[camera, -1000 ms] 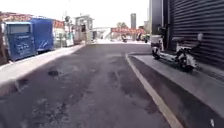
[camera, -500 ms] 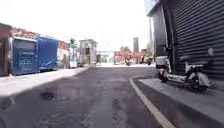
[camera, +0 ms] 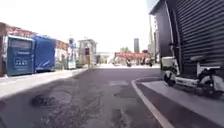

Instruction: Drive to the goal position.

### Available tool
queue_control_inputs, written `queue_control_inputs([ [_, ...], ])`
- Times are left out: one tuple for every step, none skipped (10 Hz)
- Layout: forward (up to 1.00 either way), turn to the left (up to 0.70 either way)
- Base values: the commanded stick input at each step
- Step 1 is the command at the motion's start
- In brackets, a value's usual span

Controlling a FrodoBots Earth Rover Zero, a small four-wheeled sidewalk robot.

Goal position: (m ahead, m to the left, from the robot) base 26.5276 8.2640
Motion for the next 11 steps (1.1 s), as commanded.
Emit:
queue_control_inputs([
  [0.70,0.00],
  [0.70,0.00],
  [0.70,0.00],
  [0.70,0.00],
  [0.70,0.00],
  [0.70,0.00],
  [0.70,0.00],
  [0.70,0.00],
  [0.70,0.00],
  [0.70,0.00],
  [0.70,0.00],
])
